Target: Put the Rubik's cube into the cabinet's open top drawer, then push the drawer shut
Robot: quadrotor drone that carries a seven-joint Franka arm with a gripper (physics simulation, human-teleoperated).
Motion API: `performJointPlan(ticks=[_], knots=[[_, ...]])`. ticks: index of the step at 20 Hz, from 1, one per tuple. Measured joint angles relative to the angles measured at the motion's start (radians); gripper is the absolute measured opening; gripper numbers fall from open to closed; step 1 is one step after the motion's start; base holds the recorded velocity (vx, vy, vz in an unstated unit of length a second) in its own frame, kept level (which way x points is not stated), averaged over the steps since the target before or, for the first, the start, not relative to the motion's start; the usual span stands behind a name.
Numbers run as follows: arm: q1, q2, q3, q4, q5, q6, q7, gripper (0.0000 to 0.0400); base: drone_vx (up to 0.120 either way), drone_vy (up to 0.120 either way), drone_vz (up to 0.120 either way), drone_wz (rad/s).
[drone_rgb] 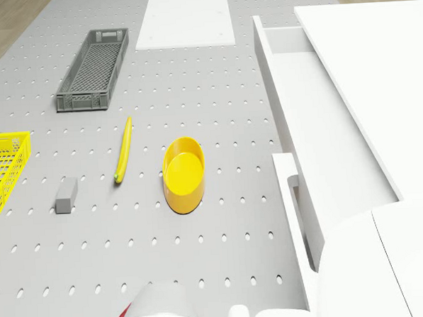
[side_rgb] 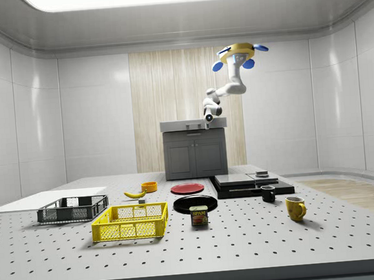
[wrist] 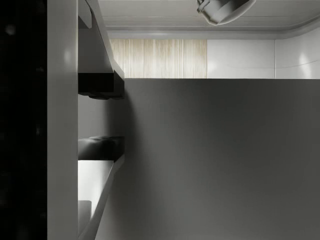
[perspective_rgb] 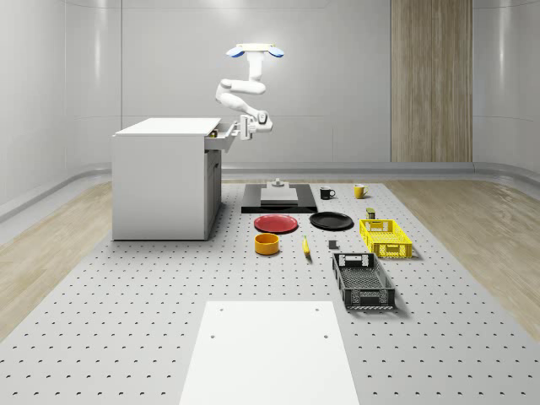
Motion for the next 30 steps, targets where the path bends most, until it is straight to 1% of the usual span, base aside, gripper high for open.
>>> performJointPlan(ticks=[4,7,11,17,30], knots=[[0.073,-0.005,-0.019,-0.023,-0.123,0.014,-0.088,0.0106,0.000,0.010,0.000,0.000],[0.115,-0.005,-0.030,-0.035,-0.197,0.024,-0.139,0.0105,0.000,0.120,0.000,0.000],[0.151,-0.004,-0.039,-0.044,-0.259,0.031,-0.183,0.0105,0.000,0.120,0.000,0.000],[0.174,0.001,-0.044,-0.049,-0.305,0.034,-0.215,0.0105,0.000,0.120,0.000,0.000],[0.189,0.009,-0.047,-0.052,-0.337,0.031,-0.237,0.0105,0.000,0.000,0.000,0.000]])
